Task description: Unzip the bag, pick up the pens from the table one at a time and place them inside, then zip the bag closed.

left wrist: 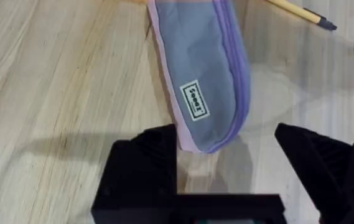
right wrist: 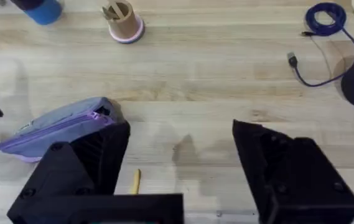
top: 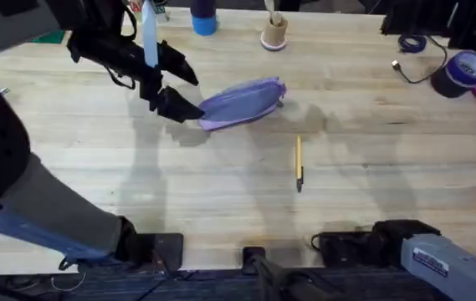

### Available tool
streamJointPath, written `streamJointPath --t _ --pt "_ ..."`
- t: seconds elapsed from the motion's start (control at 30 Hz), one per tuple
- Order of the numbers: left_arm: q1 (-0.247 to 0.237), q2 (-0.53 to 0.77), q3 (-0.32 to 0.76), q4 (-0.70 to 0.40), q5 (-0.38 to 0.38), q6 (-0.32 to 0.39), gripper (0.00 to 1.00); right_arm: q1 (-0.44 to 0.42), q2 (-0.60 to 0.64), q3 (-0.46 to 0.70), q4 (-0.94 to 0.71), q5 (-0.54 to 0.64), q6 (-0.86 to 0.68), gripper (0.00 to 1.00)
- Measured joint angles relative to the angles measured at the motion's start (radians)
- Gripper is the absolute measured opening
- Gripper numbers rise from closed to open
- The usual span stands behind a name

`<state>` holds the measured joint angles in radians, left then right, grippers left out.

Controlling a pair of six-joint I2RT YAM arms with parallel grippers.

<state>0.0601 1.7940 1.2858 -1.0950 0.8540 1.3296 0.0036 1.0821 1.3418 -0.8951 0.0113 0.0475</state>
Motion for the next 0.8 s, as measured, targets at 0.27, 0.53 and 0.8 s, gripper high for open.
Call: streamJointPath --t 0.27,0.53,0.8 --pt "-0.030 0.062 0.000 0.027 0.018 0.002 0.983 0.000 0.000 0.000 0.000 0.000 0.000 0.996" --pt "-0.076 0.079 0.000 0.069 0.018 0.002 0.949 0.000 0.000 0.000 0.001 0.000 0.000 0.996" --pt "-0.084 0.079 0.000 0.071 0.016 0.001 0.434 0.000 0.000 0.000 0.001 0.000 0.000 0.996"
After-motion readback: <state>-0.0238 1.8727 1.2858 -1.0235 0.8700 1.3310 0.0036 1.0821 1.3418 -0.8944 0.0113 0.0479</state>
